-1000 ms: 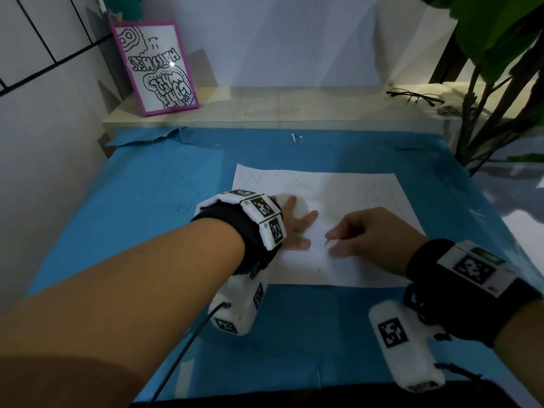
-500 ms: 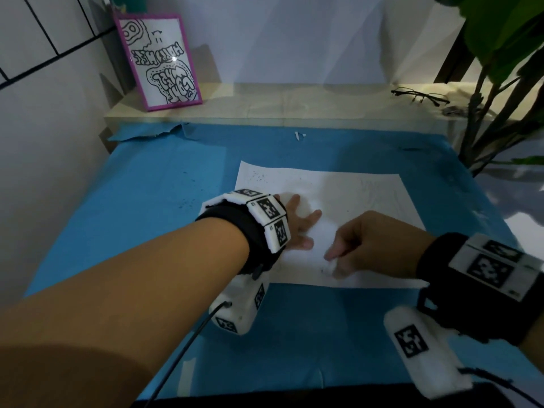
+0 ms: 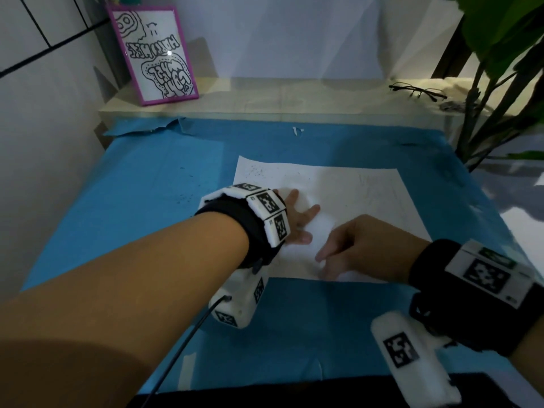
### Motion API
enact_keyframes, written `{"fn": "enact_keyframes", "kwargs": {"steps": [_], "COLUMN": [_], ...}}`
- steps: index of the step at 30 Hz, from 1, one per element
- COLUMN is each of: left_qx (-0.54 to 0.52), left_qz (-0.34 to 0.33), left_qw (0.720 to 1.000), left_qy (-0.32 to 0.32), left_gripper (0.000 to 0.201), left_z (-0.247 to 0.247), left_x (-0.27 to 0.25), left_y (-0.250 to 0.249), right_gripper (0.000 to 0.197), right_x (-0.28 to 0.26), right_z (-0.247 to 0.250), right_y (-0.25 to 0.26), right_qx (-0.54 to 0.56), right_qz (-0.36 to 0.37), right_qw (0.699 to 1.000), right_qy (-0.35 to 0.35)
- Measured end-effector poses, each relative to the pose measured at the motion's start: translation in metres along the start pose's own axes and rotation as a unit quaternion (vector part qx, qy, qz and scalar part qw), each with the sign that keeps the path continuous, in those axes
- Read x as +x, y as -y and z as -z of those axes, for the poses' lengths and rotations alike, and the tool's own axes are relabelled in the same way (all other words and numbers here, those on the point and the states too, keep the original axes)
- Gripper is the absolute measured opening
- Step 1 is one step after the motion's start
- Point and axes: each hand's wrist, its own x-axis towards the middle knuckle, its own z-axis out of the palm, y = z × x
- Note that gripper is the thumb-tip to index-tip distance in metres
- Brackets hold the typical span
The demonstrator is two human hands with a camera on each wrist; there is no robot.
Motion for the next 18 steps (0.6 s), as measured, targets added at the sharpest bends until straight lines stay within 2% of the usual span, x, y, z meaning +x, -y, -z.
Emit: {"fn": "enact_keyframes", "kwargs": {"steps": [1,4,8,11,12,15,16,18], "left_qx": [-0.001,-0.004,-0.014,-0.006,0.000,0.019,0.022,0.023], "left_qz": [0.004,0.011,0.012,0.013,0.013,0.005,0.003,0.002], "left_qw": [1.000,1.000,1.000,1.000,1.000,1.000,1.000,1.000], "left_qy": [0.000,0.000,-0.002,0.002,0.003,0.001,0.000,0.001], "left_gripper": [0.067,0.065,0.066,0.065,0.064,0.061,0.061,0.061], "left_z": [0.000,0.002,0.001,0.003,0.003,0.004,0.004,0.005], "left_x": [0.000,-0.003,-0.004,-0.006,-0.007,-0.012,-0.012,-0.013], "left_y": [0.000,-0.001,-0.001,-0.003,-0.004,-0.005,-0.005,-0.006], "right_gripper": [0.008,0.008,0.006,0.007,0.007,0.008,0.009,0.008], "right_x": [0.000,0.004,0.000,0.003,0.003,-0.001,-0.001,0.003], "right_z": [0.000,0.002,-0.006,-0.002,-0.001,-0.004,-0.001,0.007], "right_y": [0.000,-0.002,0.000,-0.006,-0.006,-0.005,-0.007,-0.012], "right_qx": [0.007,0.052,0.035,0.058,0.061,0.036,0.035,0.047], "right_qz": [0.001,0.002,-0.001,0.006,0.004,-0.008,-0.010,-0.010], "right_qw": [1.000,0.996,0.999,0.995,0.994,0.999,0.999,0.992], "right_qy": [-0.002,-0.074,0.000,-0.085,-0.091,-0.027,-0.040,-0.116]}}
